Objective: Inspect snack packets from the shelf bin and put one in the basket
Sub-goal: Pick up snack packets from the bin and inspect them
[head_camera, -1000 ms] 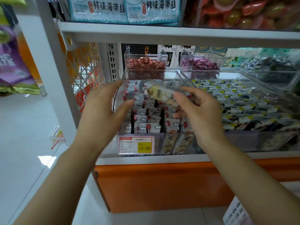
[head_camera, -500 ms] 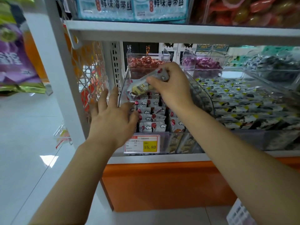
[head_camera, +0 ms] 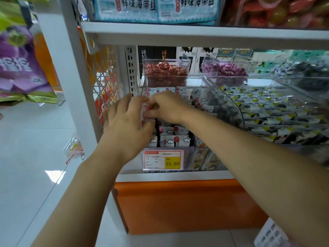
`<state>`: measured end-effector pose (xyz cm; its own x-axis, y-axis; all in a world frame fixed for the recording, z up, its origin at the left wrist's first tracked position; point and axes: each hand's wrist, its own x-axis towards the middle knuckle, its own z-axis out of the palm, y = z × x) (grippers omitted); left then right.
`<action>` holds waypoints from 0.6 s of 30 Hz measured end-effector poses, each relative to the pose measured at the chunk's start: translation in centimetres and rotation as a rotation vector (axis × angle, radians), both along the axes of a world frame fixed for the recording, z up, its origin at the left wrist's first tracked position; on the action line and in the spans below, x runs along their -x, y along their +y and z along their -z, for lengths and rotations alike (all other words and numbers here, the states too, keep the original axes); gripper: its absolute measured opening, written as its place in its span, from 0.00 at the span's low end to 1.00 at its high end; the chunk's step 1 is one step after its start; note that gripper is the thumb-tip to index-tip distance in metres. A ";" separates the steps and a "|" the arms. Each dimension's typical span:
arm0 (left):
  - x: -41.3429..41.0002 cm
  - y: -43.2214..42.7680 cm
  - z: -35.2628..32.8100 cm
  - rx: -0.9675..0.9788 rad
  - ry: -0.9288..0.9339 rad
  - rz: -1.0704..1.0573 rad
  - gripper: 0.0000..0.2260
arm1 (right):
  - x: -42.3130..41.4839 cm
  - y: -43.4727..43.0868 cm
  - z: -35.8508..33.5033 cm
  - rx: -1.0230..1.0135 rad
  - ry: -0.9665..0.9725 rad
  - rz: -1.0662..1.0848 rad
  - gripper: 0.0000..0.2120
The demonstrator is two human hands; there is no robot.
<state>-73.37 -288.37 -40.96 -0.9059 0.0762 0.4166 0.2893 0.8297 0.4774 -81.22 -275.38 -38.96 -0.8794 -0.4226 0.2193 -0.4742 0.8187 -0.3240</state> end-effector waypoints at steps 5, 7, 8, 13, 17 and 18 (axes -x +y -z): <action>0.0 0.0 0.4 -0.023 -0.122 0.017 0.34 | 0.7 0.3 -0.7 0.022 -0.053 -0.020 0.11; 0.1 0.1 0.6 -0.006 -0.143 0.006 0.34 | 1.3 0.5 -1.5 0.211 -0.001 0.020 0.09; 0.2 0.1 0.7 -0.001 -0.146 0.002 0.33 | 1.5 0.6 -1.7 0.236 0.043 0.039 0.09; 0.3 0.2 0.9 0.025 -0.182 -0.010 0.32 | 2.9 0.0 -0.8 -0.084 0.123 0.064 0.06; 0.3 0.3 0.9 0.022 -0.176 -0.002 0.32 | 3.6 -1.0 -0.3 -0.212 0.107 0.121 0.07; 0.3 0.2 0.9 0.021 -0.172 0.000 0.32 | 3.6 -1.0 -0.5 -0.170 0.087 0.107 0.05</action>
<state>-73.70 -288.14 -41.88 -0.9636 0.0834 0.2540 0.2050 0.8402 0.5020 -84.86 -276.37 -38.43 -0.9021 -0.3649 0.2304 -0.4016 0.9053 -0.1386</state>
